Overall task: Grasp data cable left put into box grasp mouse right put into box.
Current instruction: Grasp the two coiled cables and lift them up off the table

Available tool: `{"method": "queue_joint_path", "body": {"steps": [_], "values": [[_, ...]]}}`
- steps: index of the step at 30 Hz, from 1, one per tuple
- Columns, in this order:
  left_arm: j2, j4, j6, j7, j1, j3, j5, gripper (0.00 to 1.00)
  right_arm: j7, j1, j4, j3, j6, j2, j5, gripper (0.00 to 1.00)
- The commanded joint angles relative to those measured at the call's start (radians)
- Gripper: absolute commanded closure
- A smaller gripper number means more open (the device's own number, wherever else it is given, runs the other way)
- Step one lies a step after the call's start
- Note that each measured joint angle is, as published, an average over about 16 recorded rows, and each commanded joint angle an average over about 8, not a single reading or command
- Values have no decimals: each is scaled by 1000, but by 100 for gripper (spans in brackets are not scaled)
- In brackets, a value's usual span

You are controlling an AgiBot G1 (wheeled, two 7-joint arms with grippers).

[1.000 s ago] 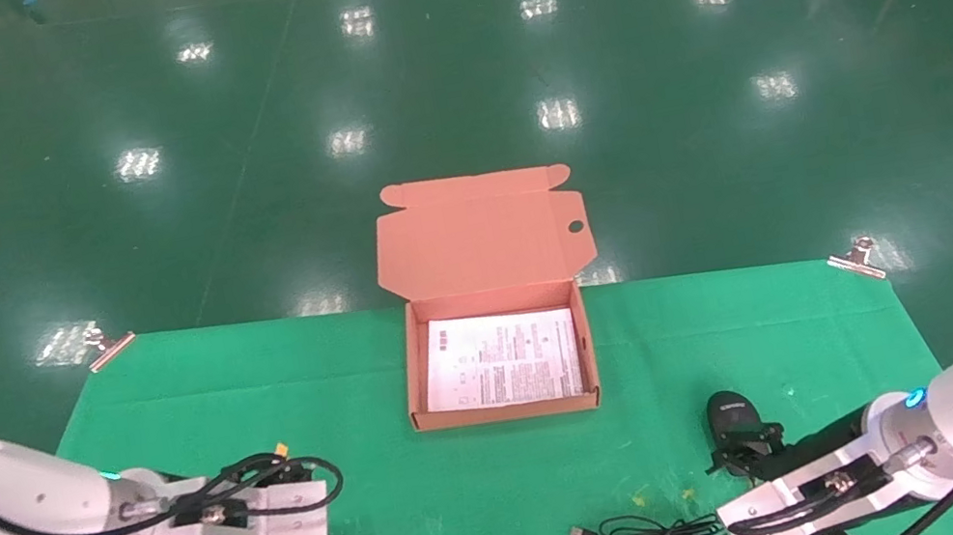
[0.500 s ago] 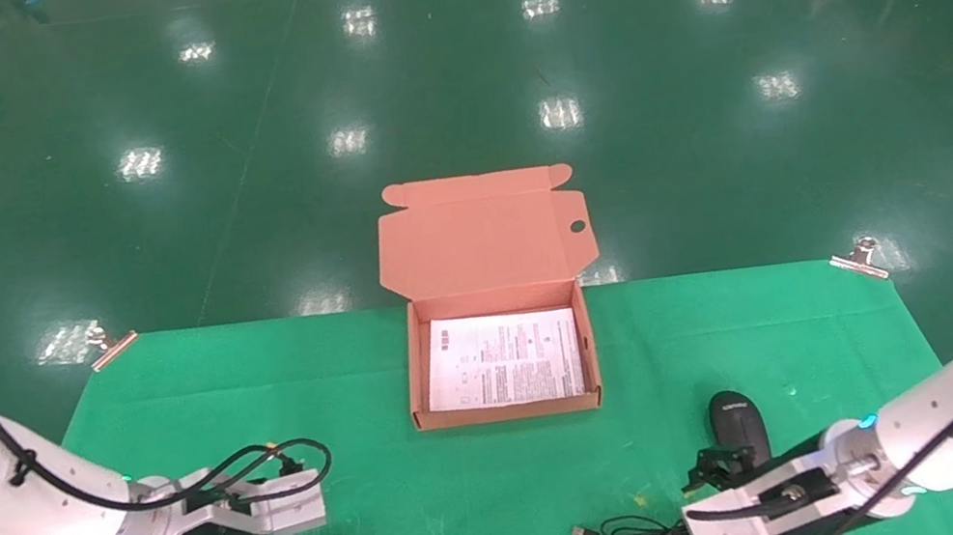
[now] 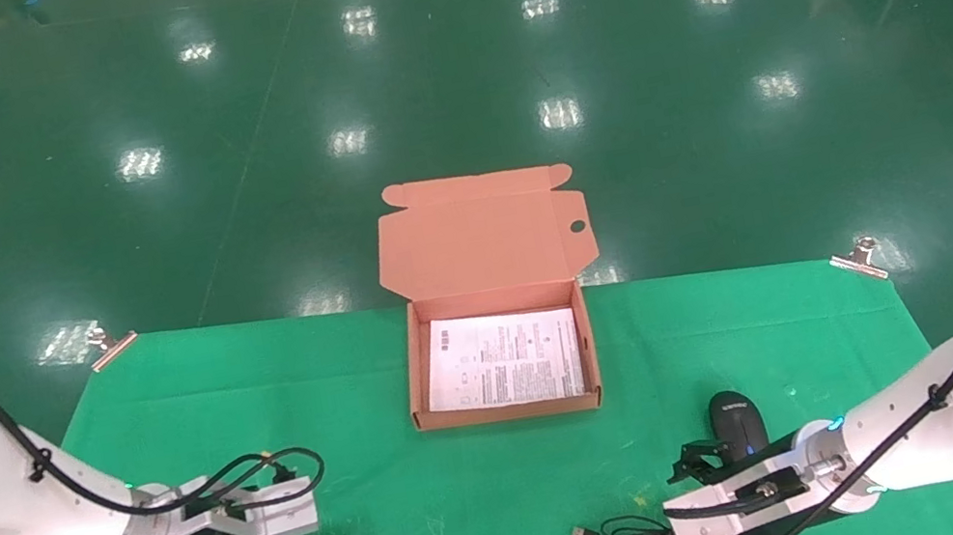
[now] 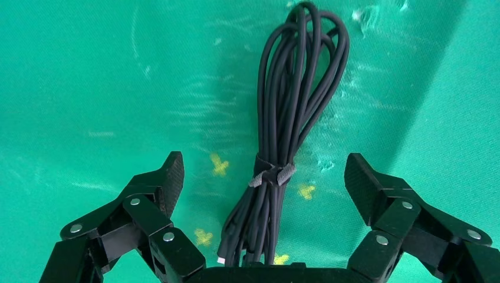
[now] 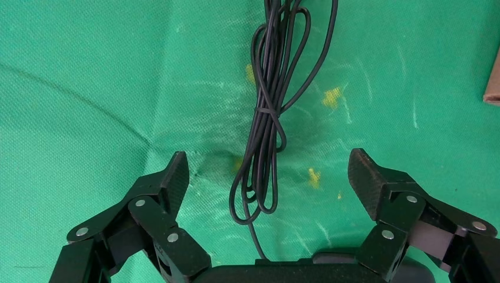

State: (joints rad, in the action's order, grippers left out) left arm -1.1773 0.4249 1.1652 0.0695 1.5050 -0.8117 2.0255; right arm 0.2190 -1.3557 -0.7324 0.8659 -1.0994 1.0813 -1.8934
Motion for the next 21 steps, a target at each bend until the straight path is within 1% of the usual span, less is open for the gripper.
{"method": "queue_joint_path", "body": {"steps": [1, 21], "values": [[-6, -22, -11, -15, 0, -1, 1, 100, 9, 0, 13, 0, 6, 5, 1, 100], [-3, -11, -8, -11, -1, -1, 0, 100, 6, 0, 7, -1, 3, 2, 2, 100]]}}
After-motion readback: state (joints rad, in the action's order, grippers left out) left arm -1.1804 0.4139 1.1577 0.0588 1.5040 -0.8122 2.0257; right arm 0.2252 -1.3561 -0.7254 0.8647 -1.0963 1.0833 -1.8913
